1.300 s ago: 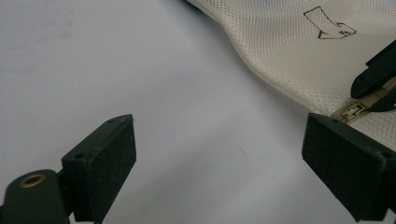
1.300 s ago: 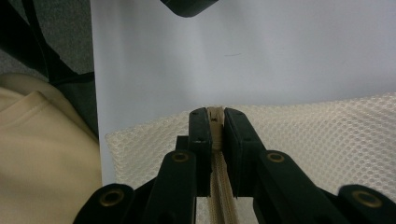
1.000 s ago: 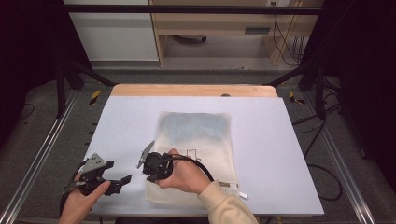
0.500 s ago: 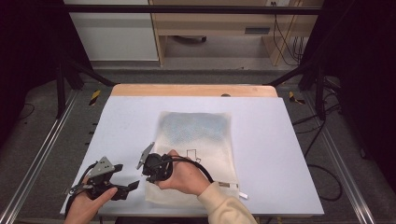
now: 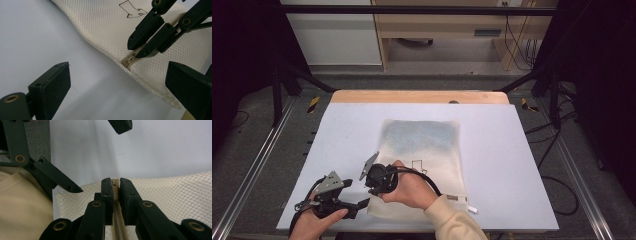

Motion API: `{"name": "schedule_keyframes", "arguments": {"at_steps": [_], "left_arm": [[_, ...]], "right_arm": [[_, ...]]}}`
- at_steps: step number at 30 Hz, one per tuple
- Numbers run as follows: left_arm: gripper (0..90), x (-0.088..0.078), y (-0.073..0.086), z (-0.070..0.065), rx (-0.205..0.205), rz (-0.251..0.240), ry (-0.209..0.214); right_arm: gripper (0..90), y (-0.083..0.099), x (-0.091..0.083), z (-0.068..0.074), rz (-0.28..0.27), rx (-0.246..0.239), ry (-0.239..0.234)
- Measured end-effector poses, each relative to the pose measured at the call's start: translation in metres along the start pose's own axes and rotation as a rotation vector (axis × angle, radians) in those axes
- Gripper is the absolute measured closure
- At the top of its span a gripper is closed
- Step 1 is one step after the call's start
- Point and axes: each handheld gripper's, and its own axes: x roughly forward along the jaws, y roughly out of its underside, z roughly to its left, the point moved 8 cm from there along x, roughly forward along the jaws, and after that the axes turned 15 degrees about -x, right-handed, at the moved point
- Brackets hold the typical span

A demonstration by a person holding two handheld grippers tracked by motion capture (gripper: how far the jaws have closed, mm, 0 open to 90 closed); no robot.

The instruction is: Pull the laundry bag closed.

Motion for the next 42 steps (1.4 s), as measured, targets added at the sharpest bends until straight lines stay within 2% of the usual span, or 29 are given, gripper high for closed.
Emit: {"name": "schedule_keyframes", "arguments": {"at_steps": [5,8,15,23,25,30,34,35,42], "left_arm": [[6.0,0.001,-0.005,-0.002,-0.005,-0.036,-0.013],[5.6,0.004,-0.004,-0.005,-0.017,-0.027,0.001],[6.8,0.011,0.0,-0.009,0.01,-0.015,-0.022],[15.8,0.016,0.004,-0.01,0.009,0.022,-0.008],[19.2,0.019,0.004,-0.011,-0.01,0.031,0.01],[25.2,0.021,0.006,-0.014,-0.016,0.054,0.038],[32.8,0.022,0.008,-0.017,-0.035,0.072,0.083],[34.2,0.022,0.008,-0.017,-0.052,0.082,0.101],[43.6,0.027,0.006,-0.022,-0.057,0.106,0.161]], "right_arm": [[81.9,0.001,0.0,0.001,-0.003,0.001,-0.003],[81.9,0.001,0.001,0.001,-0.004,0.007,-0.005],[81.9,0.001,-0.004,0.0,-0.025,0.02,0.009],[81.9,0.001,-0.008,-0.001,-0.038,0.024,0.012],[81.9,0.001,-0.009,-0.001,-0.037,0.02,0.013],[81.9,0.001,-0.012,-0.001,-0.042,0.019,0.017],[81.9,0.001,-0.014,-0.001,-0.043,0.02,0.016],[81.8,0.001,-0.014,-0.001,-0.045,0.022,0.017],[81.9,0.0,-0.015,0.0,-0.046,0.024,0.019]]}}
